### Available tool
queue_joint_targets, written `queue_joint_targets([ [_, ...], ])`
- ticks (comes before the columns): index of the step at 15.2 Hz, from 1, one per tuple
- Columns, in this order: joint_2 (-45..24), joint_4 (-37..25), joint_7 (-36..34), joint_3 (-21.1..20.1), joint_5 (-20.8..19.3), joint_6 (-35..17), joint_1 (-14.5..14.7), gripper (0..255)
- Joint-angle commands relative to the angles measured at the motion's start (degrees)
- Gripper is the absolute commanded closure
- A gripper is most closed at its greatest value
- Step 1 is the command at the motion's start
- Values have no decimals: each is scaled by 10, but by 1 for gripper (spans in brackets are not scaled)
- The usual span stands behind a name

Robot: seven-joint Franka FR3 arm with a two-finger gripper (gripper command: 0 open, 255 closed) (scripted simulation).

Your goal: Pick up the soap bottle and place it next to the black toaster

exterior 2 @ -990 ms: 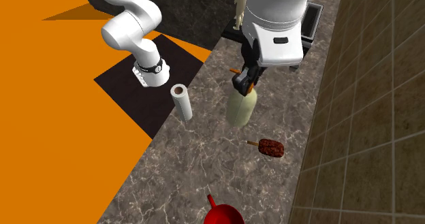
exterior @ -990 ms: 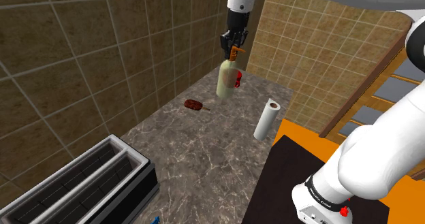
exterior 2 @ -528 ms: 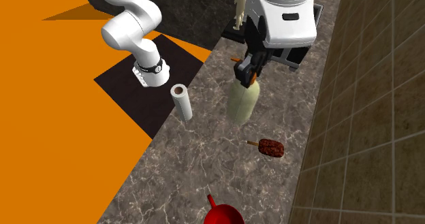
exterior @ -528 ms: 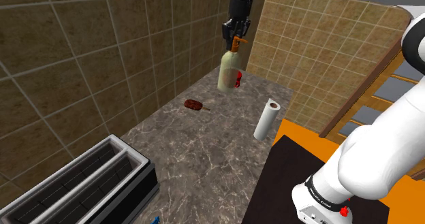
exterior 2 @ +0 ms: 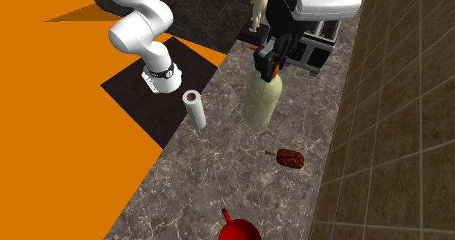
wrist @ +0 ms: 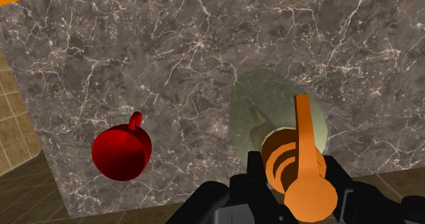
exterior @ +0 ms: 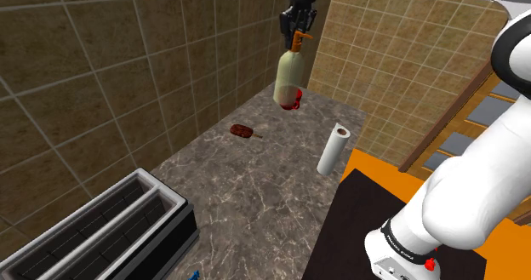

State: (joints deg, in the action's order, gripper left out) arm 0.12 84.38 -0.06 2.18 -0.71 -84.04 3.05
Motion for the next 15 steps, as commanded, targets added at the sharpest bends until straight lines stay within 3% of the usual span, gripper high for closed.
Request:
queue_joint_targets([
  [1, -6, -25, 1, 0, 0, 18, 0, 255],
  [10, -52, -159, 3, 1, 2, 107, -1, 255],
  [15, -42, -142, -55, -25, 0, 101, 31, 255],
])
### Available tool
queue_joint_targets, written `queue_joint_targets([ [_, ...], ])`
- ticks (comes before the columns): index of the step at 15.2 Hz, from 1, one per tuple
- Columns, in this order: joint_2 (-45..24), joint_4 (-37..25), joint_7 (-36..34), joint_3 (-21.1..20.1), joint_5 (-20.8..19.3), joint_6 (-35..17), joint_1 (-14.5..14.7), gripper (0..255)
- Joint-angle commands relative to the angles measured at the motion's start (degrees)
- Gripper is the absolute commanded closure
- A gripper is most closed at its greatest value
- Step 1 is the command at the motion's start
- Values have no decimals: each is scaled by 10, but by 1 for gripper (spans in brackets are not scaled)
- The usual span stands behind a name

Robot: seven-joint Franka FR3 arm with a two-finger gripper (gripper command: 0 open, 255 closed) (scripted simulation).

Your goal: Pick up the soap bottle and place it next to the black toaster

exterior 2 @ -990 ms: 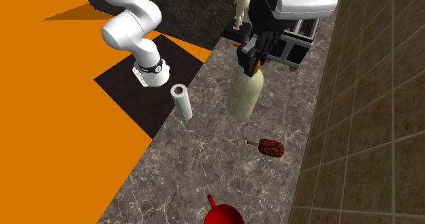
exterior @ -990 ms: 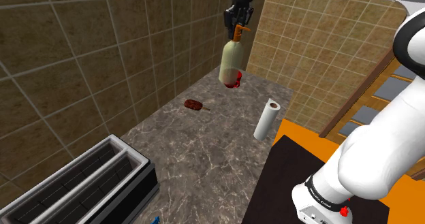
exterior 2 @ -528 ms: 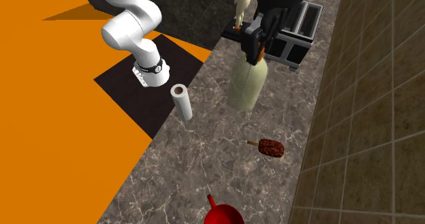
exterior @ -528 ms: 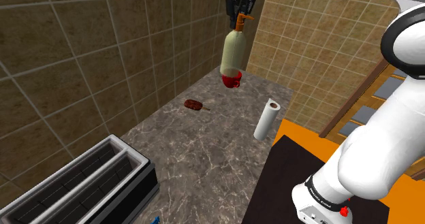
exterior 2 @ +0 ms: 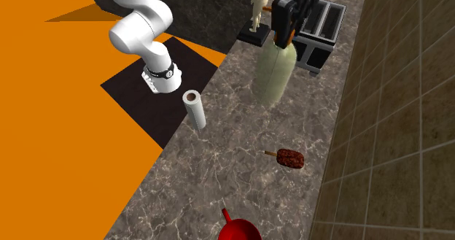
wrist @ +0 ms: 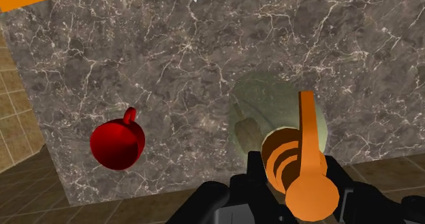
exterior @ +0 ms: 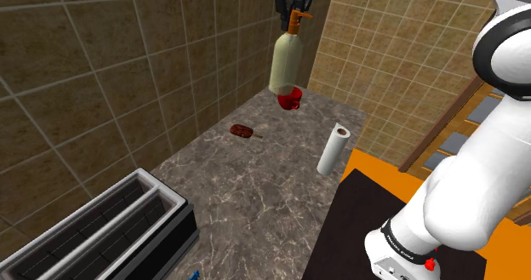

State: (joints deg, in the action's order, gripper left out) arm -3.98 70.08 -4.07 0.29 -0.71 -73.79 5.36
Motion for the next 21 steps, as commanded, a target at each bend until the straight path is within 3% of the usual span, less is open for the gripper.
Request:
queue_joint_targets([
  [1, 1, 4, -29, -13, -1, -3, 15, 255],
  [12, -34, -24, -185, -83, -9, -7, 104, 255],
  [21, -139, -158, -308, -131, -39, 26, 195, 255],
])
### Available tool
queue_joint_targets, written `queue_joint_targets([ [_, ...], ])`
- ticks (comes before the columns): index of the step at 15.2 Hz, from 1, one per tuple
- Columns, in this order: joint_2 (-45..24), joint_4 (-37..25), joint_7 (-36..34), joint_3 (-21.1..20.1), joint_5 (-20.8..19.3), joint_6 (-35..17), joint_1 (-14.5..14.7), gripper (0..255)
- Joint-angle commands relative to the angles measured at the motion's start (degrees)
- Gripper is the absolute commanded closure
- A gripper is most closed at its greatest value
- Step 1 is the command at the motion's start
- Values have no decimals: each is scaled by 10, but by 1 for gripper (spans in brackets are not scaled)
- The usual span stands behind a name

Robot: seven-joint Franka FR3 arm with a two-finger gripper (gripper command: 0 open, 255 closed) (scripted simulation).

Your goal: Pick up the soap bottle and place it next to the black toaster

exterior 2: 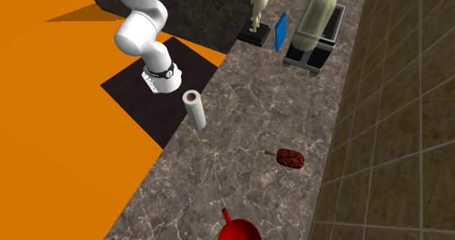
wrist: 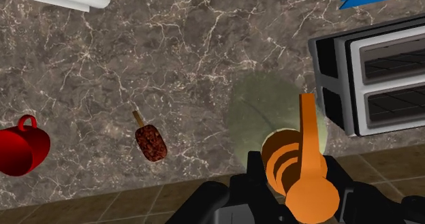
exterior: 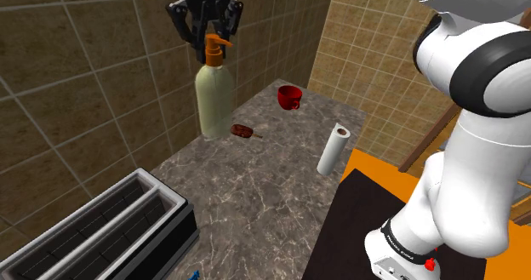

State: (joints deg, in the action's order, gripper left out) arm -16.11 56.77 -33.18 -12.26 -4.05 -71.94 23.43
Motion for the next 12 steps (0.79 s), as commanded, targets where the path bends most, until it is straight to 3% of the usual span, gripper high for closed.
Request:
queue_joint_targets([
  [1, -37, -52, -30, -9, -11, 16, 27, 255],
  [3, -83, -121, -54, -15, -25, 40, 57, 255],
  [7, -36, -12, -53, -15, -12, -23, 41, 255],
  [12, -2, 82, -51, -15, -2, -82, 31, 255],
])
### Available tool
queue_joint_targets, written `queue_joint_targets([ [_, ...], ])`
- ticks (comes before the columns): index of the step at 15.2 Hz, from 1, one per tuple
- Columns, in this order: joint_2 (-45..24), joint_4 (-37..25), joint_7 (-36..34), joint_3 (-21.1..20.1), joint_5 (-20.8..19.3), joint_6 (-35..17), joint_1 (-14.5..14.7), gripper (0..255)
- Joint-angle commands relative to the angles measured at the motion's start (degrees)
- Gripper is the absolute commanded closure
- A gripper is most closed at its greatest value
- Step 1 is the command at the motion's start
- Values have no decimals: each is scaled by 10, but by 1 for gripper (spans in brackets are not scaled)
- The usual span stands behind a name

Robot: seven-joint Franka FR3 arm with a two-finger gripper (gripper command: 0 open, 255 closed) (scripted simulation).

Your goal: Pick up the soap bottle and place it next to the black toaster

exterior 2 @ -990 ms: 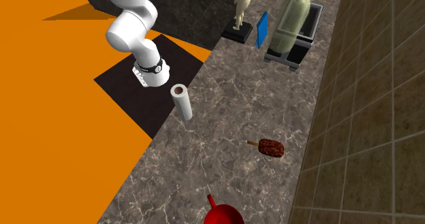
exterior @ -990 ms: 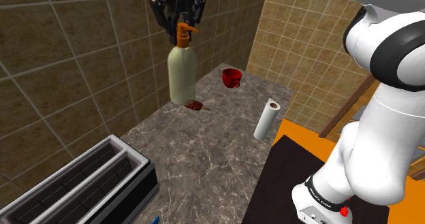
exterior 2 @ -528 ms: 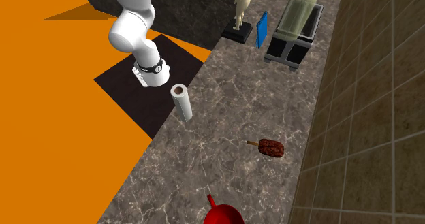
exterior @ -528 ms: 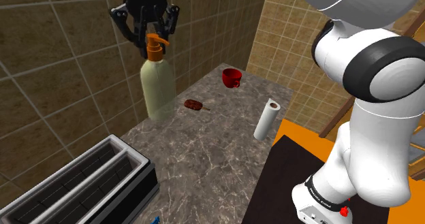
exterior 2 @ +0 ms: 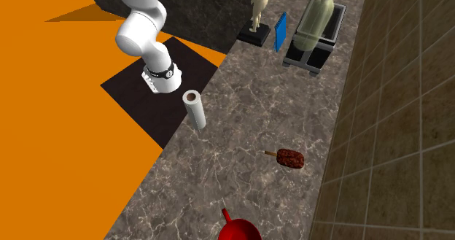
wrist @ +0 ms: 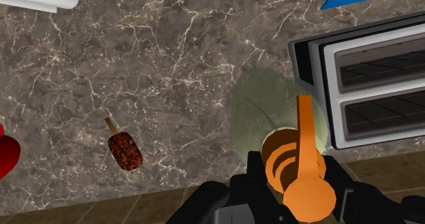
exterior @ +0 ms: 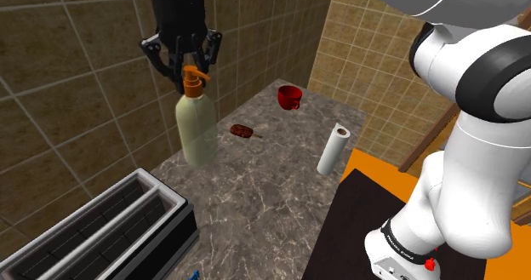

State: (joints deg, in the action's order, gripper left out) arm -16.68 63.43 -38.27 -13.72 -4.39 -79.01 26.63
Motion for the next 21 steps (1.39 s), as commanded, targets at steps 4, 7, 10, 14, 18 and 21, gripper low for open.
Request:
queue_joint_targets([
  [4, 23, 74, 1, 1, 6, -52, -6, 255],
  [7, 34, 113, 2, 1, 9, -81, -9, 255],
  [10, 42, 148, 2, 2, 11, -108, -11, 255],
  [14, 50, 191, 3, 2, 13, -142, -13, 255],
  [18, 55, 228, 3, 3, 14, -175, -15, 255],
  [21, 58, 254, 3, 3, 14, -199, -16, 255],
])
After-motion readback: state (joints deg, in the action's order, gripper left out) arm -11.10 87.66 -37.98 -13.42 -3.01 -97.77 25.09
